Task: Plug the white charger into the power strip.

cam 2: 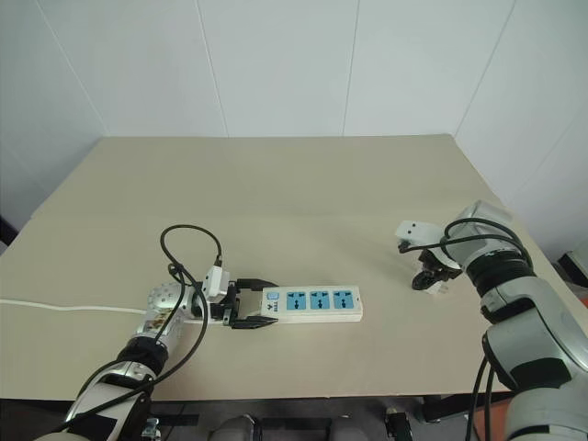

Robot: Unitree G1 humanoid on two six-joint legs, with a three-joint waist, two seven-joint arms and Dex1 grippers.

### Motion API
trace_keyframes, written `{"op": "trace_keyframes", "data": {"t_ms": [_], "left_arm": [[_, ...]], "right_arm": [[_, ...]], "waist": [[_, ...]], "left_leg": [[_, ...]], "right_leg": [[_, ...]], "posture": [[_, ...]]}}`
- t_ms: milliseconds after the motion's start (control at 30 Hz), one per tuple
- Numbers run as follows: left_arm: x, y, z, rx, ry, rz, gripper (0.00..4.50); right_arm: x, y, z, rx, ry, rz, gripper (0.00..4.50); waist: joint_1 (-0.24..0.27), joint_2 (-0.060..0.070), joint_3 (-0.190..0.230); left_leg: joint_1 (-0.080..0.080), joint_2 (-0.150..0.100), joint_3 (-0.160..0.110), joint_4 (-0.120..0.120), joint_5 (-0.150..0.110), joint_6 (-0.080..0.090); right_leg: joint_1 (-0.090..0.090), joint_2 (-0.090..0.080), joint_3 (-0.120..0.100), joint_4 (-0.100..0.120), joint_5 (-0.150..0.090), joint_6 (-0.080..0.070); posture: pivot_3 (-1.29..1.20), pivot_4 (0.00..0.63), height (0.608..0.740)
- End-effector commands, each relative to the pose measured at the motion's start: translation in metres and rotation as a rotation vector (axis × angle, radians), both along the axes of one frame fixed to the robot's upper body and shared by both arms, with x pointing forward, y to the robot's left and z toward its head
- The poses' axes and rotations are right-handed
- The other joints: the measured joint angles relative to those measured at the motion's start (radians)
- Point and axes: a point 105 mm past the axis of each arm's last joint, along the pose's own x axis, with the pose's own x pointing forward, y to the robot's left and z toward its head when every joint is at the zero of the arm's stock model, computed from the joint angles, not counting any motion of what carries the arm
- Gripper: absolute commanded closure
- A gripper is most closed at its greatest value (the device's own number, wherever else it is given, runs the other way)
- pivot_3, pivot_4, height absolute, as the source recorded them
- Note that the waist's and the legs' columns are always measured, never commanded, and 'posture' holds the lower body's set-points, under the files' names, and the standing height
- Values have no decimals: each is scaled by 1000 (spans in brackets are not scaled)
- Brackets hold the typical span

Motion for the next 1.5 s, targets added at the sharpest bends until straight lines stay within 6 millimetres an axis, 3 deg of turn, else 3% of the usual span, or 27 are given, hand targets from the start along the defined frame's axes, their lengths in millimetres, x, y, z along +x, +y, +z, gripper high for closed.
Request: {"op": "trace_keyframes", "data": {"t_ms": [33,67,267,367,500,567,667,767,867,967,1233,1500], "left_arm": [[-5,1,-11,62,16,-19,1260],[-5,1,-11,63,16,-18,1260],[-5,1,-10,65,15,-21,1260],[-4,2,-9,70,16,-20,1260],[-3,6,-10,84,17,-9,1260],[-4,8,-11,91,23,-3,1260],[-5,9,-14,109,24,5,1260],[-3,7,-14,108,26,22,1260],[-2,7,-11,95,37,40,1260],[-2,8,-7,97,38,47,1260],[-5,16,-7,117,48,72,1260],[-10,20,-5,128,48,71,1260]], "right_arm": [[5,1,17,11,-39,18,3232],[4,1,18,8,-41,26,3396],[7,8,35,-5,-99,80,3394],[10,28,62,59,-202,143,3394],[7,82,112,518,-384,250,3394],[-1,98,116,742,-432,335,3394],[-18,110,105,967,-430,419,3394],[-25,117,94,1076,-437,463,3394],[-32,137,82,1324,-410,493,3394],[-37,153,76,1483,-532,569,3394],[-44,188,41,1545,-444,681,3394],[-41,203,17,1501,-348,717,3394]], "waist": [[0,0,0],[0,0,0],[0,1,0],[0,2,0],[-1,2,0],[-1,2,0],[4,-2,-2],[1,-1,-2],[-7,0,-2],[-9,0,-2],[-7,0,-1],[-24,0,-1]], "left_leg": [[0,0,0,0,0,0],[0,0,0,0,0,0],[0,0,0,0,0,0],[0,0,0,0,0,0],[0,0,-1,0,0,0],[2,1,-1,0,0,0],[5,1,-2,-2,0,0],[5,0,-1,0,0,0],[7,0,-1,0,0,0],[9,1,-3,0,0,0],[9,2,-2,1,1,-1],[11,2,-2,-1,1,-1]], "right_leg": [[0,0,0,0,0,0],[0,0,0,0,0,0],[0,0,0,0,0,0],[0,0,0,0,0,0],[0,0,0,0,0,0],[2,1,-1,0,0,0],[8,1,-2,-3,0,0],[8,0,-1,-2,0,0],[8,1,0,0,1,0],[9,3,0,2,1,0],[8,4,0,5,1,-1],[8,4,1,7,0,-2]], "posture": [[0,150,740],[0,150,740],[0,150,740],[0,150,740],[0,150,740],[0,150,740],[0,150,740],[0,150,740],[0,150,740],[0,150,740],[0,150,740],[0,150,740]]}}
